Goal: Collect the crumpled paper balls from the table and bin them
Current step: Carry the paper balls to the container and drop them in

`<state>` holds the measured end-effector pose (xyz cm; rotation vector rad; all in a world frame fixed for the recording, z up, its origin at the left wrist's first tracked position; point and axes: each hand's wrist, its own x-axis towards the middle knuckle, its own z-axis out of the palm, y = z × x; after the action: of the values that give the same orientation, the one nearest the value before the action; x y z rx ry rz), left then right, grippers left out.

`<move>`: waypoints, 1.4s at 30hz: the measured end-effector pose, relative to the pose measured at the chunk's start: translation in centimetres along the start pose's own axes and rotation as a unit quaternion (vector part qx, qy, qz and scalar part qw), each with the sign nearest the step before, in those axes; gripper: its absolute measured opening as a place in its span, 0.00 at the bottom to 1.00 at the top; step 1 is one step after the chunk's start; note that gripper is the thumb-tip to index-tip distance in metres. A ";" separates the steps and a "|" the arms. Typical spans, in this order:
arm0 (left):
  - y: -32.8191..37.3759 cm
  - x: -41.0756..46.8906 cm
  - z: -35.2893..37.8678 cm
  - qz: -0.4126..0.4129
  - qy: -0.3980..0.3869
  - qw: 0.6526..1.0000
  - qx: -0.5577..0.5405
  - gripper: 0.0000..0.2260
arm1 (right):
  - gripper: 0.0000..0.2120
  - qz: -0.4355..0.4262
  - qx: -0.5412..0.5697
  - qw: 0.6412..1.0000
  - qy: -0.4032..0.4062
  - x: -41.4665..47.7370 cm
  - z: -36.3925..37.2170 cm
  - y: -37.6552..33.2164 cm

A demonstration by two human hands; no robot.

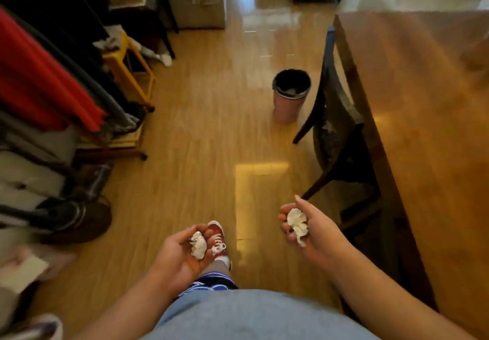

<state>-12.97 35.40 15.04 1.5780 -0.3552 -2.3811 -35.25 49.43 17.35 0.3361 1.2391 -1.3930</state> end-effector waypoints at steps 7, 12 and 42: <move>11.7 5.3 -4.1 0.011 0.055 0.997 -0.052 0.13 | 0.16 0.020 -0.075 0.996 -0.043 10.8 13.9 -4.4; 19.7 9.2 -3.0 -0.007 0.046 0.999 -0.023 0.12 | 0.17 0.018 -0.068 0.997 -0.021 15.5 18.2 -8.0; 52.3 32.9 21.9 0.067 0.066 0.993 -0.076 0.14 | 0.16 0.059 -0.083 0.994 -0.042 46.8 33.0 -42.9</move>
<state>-41.24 -23.73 13.04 1.5793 -0.2374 -2.1370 -69.87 -13.03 13.28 0.2294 1.2352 -1.1832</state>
